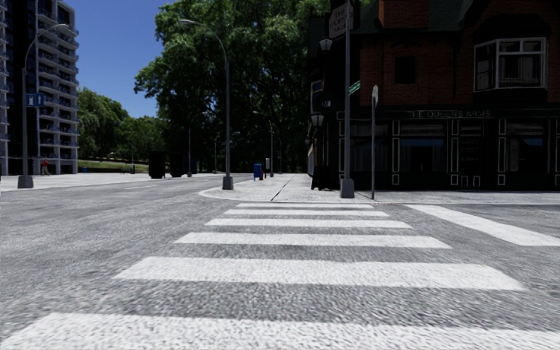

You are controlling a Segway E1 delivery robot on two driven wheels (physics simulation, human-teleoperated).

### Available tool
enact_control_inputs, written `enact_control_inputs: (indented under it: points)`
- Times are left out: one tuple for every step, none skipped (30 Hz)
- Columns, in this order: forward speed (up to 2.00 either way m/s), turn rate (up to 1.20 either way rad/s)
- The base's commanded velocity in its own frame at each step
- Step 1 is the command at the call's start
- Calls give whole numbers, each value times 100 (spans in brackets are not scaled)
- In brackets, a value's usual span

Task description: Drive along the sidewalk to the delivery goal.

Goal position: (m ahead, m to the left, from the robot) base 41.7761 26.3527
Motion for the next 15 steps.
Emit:
enact_control_inputs:
  points:
    - [131,0]
    - [131,0]
    - [131,0]
    - [131,0]
    - [131,0]
    - [131,0]
    - [131,0]
    - [131,0]
    - [131,0]
    - [131,0]
    - [131,0]
    - [131,0]
    - [131,0]
    - [131,0]
    - [131,0]
